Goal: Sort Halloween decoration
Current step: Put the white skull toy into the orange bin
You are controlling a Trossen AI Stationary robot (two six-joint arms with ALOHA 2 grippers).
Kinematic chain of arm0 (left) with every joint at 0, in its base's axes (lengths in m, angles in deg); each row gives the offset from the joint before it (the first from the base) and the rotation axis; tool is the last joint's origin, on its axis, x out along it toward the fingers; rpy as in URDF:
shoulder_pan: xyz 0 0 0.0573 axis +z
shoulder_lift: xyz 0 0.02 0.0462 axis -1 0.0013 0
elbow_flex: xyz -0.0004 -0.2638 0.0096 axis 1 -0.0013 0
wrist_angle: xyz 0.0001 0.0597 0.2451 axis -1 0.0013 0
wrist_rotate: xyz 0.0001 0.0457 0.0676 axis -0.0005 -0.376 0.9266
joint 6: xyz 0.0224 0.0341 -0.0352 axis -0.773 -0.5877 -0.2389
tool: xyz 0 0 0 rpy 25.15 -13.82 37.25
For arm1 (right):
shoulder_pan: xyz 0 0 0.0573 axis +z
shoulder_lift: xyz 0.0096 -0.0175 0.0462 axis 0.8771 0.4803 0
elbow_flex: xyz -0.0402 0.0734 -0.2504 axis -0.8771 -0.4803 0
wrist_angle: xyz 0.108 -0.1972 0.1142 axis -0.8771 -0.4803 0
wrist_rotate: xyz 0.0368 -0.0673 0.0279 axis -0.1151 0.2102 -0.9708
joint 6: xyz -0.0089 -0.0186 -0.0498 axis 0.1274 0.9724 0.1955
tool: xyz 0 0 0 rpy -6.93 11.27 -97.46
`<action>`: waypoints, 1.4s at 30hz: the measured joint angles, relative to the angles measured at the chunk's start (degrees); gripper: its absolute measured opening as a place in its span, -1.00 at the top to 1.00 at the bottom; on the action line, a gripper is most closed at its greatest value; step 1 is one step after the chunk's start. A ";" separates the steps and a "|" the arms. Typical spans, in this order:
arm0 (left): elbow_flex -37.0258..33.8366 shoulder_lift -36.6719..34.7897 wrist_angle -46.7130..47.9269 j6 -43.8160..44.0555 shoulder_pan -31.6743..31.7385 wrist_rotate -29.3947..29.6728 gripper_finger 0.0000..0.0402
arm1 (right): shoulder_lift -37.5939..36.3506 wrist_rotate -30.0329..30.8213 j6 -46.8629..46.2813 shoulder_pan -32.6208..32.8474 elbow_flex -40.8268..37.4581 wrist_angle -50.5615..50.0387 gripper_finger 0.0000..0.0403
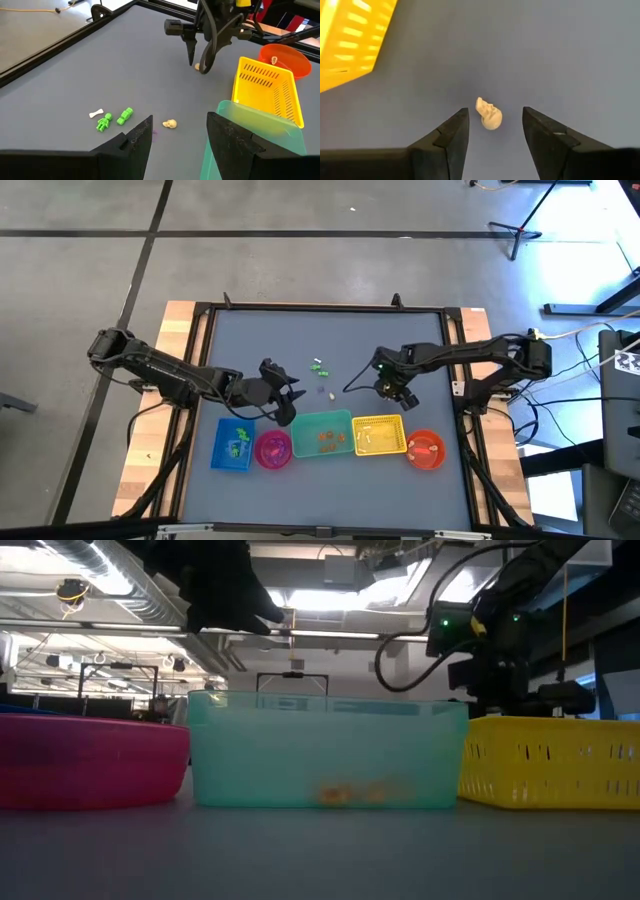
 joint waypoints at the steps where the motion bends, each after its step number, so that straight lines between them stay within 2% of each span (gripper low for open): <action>1: 0.00 0.00 0.00 0.00 0.00 0.00 0.14 | 0.38 0.00 0.02 -0.02 0.00 0.06 0.09; 9: 0.00 0.00 0.02 0.01 0.00 0.02 0.14 | 3.00 0.00 0.02 0.00 0.00 0.28 0.11; 20: 0.00 0.00 0.04 0.50 0.00 0.02 0.14 | 3.07 0.00 -0.26 -0.02 0.00 0.09 0.47; 27: 0.00 0.00 0.04 0.54 0.00 0.02 0.14 | 3.07 0.00 -0.32 -0.02 0.00 0.06 0.61; 42: 0.00 0.00 0.04 0.52 0.00 0.04 0.14 | 3.03 0.00 -0.42 -0.02 0.02 0.04 0.68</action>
